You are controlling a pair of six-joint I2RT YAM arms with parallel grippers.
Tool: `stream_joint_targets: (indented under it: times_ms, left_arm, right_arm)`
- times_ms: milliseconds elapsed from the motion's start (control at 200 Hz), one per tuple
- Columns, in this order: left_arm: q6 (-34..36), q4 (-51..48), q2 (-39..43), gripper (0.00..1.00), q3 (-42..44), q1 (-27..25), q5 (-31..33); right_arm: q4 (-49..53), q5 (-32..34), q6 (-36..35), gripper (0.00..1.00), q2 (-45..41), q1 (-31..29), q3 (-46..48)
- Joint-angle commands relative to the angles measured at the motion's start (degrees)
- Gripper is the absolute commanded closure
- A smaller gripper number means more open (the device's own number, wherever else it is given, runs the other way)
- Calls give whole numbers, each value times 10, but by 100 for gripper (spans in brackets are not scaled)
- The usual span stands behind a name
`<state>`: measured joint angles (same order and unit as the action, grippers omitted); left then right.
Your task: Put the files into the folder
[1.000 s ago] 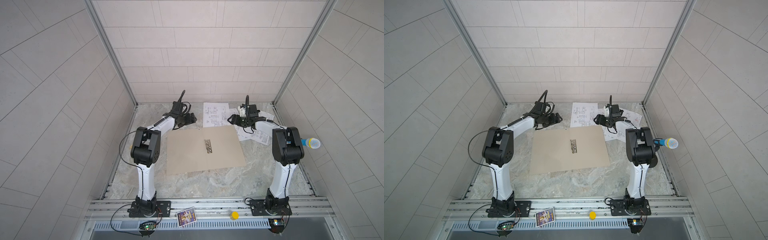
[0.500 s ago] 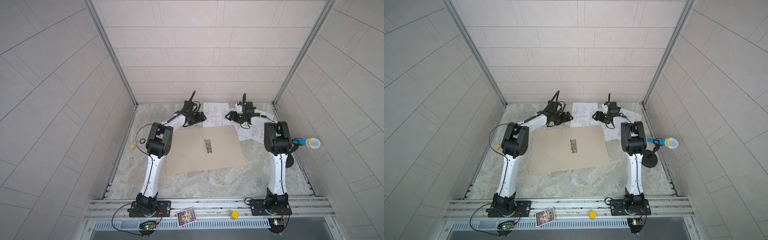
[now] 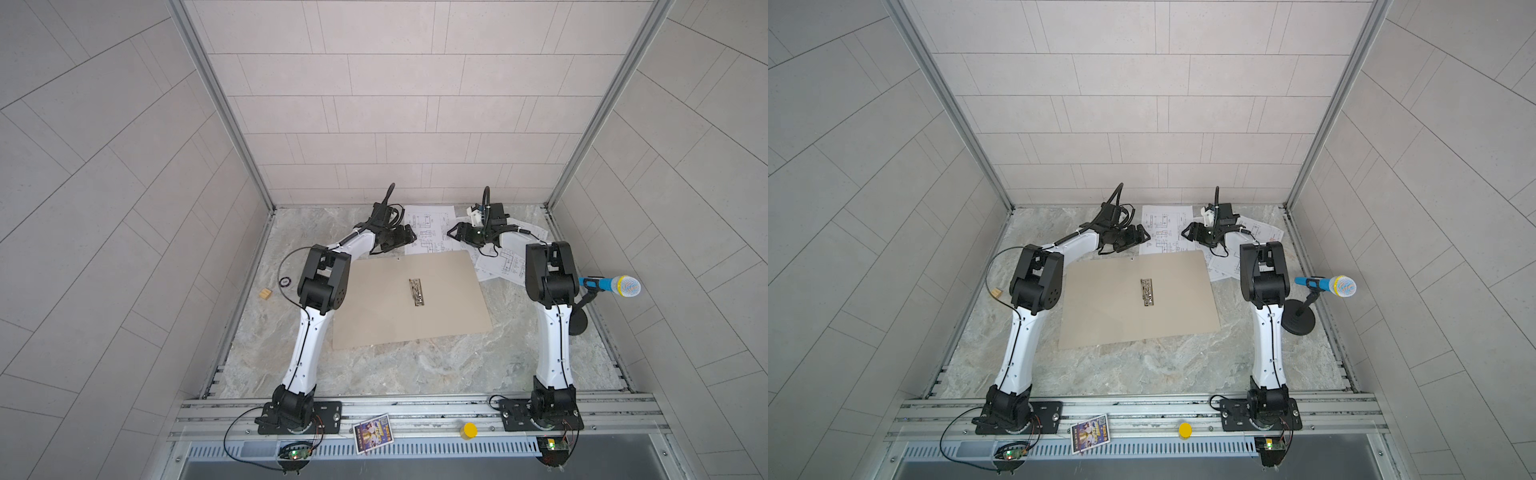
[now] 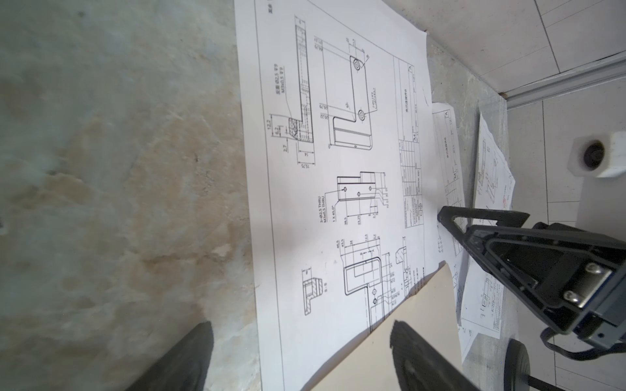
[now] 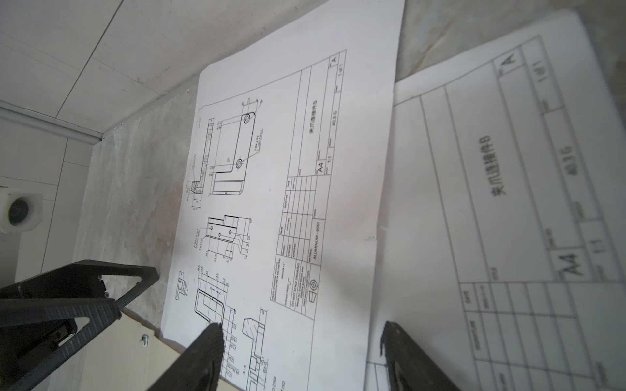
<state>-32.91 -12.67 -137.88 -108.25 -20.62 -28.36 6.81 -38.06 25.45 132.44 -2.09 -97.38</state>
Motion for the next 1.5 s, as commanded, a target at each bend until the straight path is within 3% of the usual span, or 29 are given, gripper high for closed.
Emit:
stream_joint_targets:
  times_ms: [0,390,931,1496]
  left_arm:
    - [-10,-5,-25,12,-14,-10,-10]
    - [-22,5,-25,12,-10,-15,-24]
    - [-33,26,-15,12,17,-13,-28]
    - [-39,33,-19,11,14,-14,-35]
  right_arm:
    - [9,-44,20,26,12,-1,-2]
    - [-43,-97,66,28,7,5,10]
    - [35,-18,-12,26,22,20,5]
    - [2,-95,52,29,33,10,-8]
